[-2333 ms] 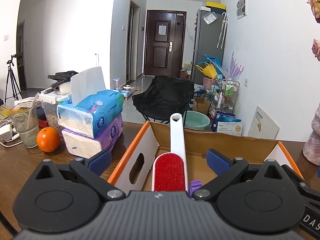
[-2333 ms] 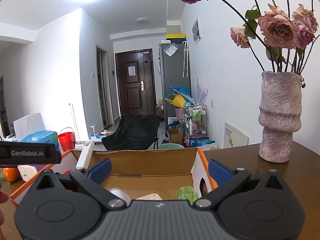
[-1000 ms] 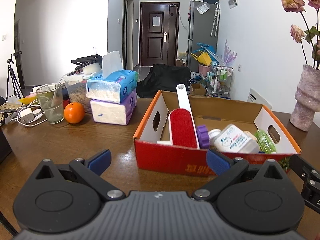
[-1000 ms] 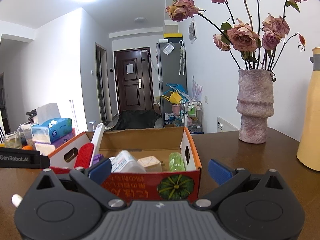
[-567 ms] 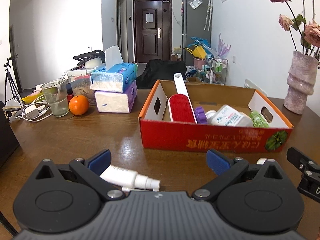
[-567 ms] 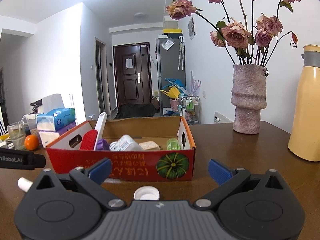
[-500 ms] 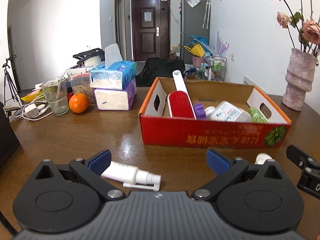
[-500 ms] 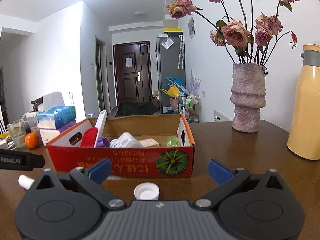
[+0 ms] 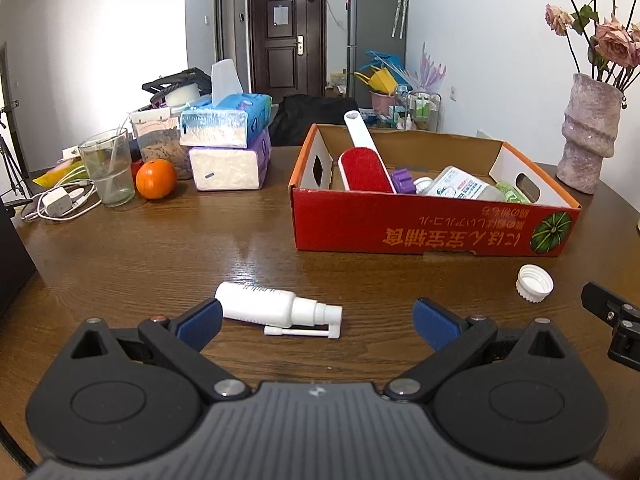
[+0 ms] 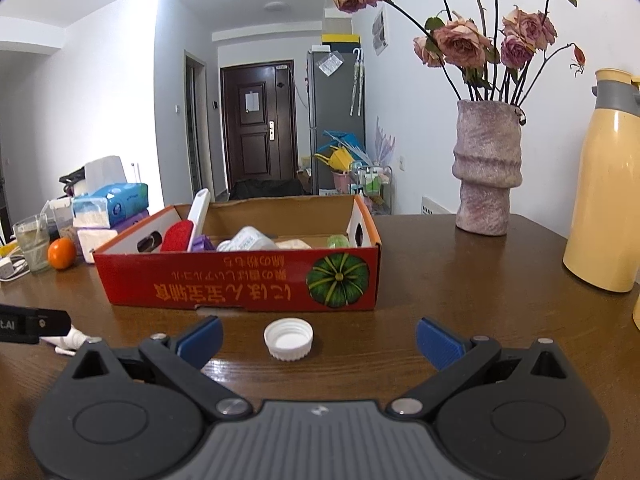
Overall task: Organize rigid objects
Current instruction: 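Move the left tool to the white spray bottle while the right tool approaches the white cap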
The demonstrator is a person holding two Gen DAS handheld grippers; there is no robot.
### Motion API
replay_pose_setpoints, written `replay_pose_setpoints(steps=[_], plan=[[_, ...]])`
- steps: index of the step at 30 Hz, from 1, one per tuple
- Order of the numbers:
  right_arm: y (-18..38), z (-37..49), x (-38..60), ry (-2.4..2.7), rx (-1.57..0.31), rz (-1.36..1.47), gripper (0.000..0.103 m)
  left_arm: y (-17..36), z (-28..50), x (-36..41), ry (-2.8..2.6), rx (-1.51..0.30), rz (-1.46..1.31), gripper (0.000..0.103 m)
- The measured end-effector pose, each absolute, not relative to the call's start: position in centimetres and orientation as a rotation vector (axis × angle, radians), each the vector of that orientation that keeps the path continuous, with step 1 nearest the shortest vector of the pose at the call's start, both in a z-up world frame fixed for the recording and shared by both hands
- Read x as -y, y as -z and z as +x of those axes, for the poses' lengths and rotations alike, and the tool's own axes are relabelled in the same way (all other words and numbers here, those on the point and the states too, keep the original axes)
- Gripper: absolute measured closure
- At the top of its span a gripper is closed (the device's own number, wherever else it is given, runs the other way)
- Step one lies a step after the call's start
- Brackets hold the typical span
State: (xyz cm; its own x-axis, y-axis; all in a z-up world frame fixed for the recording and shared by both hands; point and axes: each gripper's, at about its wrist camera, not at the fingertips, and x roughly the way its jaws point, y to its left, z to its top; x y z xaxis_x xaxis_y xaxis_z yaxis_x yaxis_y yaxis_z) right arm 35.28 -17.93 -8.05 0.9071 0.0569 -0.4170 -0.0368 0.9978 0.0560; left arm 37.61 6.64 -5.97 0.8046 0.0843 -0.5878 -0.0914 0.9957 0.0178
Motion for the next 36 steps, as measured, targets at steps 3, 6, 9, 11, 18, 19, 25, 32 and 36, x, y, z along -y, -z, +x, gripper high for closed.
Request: replay_pose_setpoints(steps=[3, 6, 9, 11, 18, 19, 25, 32, 36], plan=[[8.3, 35.3, 17.9, -0.043, -0.445, 0.046, 0.000, 6.4, 37.8, -7.1, -0.080, -0.638, 0.000, 0.000], [8.6, 35.4, 17.7, -0.041, -0.458, 0.039, 0.000, 6.8, 38.2, -7.7, -0.069, -0.648, 0.009, 0.000], [8.9, 35.5, 17.4, -0.038, -0.467, 0.027, 0.000, 7.2, 38.5, -8.4, -0.059, -0.659, 0.011, 0.000], [9.0, 35.6, 17.3, -0.035, -0.471, 0.020, 0.000, 7.4, 38.6, -8.8, -0.050, -0.661, 0.015, 0.000], [9.3, 35.8, 17.1, -0.029, -0.482, 0.006, 0.000, 7.9, 39.5, -10.1, -0.019, -0.668, 0.029, 0.000], [9.4, 35.8, 17.0, -0.028, -0.482, 0.004, 0.000, 7.9, 39.6, -10.2, -0.015, -0.669, 0.033, 0.000], [9.6, 36.0, 16.8, -0.020, -0.490, -0.007, 0.000, 8.4, 40.4, -10.9, 0.016, -0.684, 0.055, 0.000], [9.8, 36.3, 16.5, -0.019, -0.503, -0.011, 0.000, 8.9, 41.4, -11.6, 0.034, -0.693, 0.061, 0.000], [10.0, 36.8, 16.0, -0.027, -0.514, -0.011, 0.000, 8.9, 41.7, -12.1, 0.029, -0.695, 0.045, 0.000]])
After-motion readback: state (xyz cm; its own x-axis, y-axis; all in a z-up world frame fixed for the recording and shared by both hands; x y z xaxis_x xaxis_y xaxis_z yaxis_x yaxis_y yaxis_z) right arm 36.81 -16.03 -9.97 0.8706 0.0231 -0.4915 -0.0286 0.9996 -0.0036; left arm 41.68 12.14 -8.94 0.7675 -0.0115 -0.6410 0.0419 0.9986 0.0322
